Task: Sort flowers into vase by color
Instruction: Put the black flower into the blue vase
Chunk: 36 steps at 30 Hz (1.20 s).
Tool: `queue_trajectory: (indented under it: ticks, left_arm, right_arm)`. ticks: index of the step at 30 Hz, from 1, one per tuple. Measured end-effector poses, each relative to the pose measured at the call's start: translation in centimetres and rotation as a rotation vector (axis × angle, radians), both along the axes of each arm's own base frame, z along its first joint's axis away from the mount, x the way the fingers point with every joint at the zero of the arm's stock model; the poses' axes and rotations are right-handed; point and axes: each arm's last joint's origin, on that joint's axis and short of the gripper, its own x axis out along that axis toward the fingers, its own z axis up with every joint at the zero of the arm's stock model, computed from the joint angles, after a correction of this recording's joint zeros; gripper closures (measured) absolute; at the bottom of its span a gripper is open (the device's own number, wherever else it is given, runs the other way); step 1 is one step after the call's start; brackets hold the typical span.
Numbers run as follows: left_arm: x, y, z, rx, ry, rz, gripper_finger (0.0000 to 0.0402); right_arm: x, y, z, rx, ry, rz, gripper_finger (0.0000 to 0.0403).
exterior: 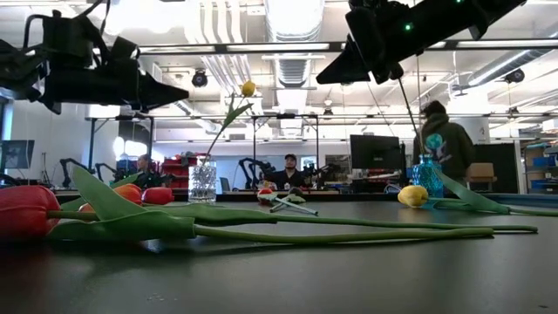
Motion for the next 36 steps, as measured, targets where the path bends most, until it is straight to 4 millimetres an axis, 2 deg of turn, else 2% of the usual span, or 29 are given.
queue_trajectory:
  ticks: [6, 13, 22, 29, 36]
  left_arm:
    - [0.2, 0.1, -0.3, -0.015, 0.019, 0.000, 0.0401]
    - [0.3, 0.2, -0.7, -0.031, 0.040, 0.000, 0.0402]
    - [0.3, 0.2, -1.1, -0.034, 0.055, 0.000, 0.0402]
    - [0.3, 0.2, -1.1, -0.034, 0.056, 0.000, 0.0402]
    - [0.3, 0.2, -1.1, -0.034, 0.056, 0.000, 0.0402]
  right_arm:
    - [0.3, 0.0, -0.8, 0.000, 0.030, -0.001, 0.0390]
    - [1.3, 0.1, -3.1, 0.001, 0.122, -0.002, 0.0390]
    - [4.5, -0.2, -4.1, 0.074, 0.161, -0.053, 0.0390]
    - [8.4, -2.9, -5.3, 0.132, 0.277, -0.163, 0.0390]
    - [11.4, -6.2, -5.2, 0.259, 0.337, -0.115, 0.0390]
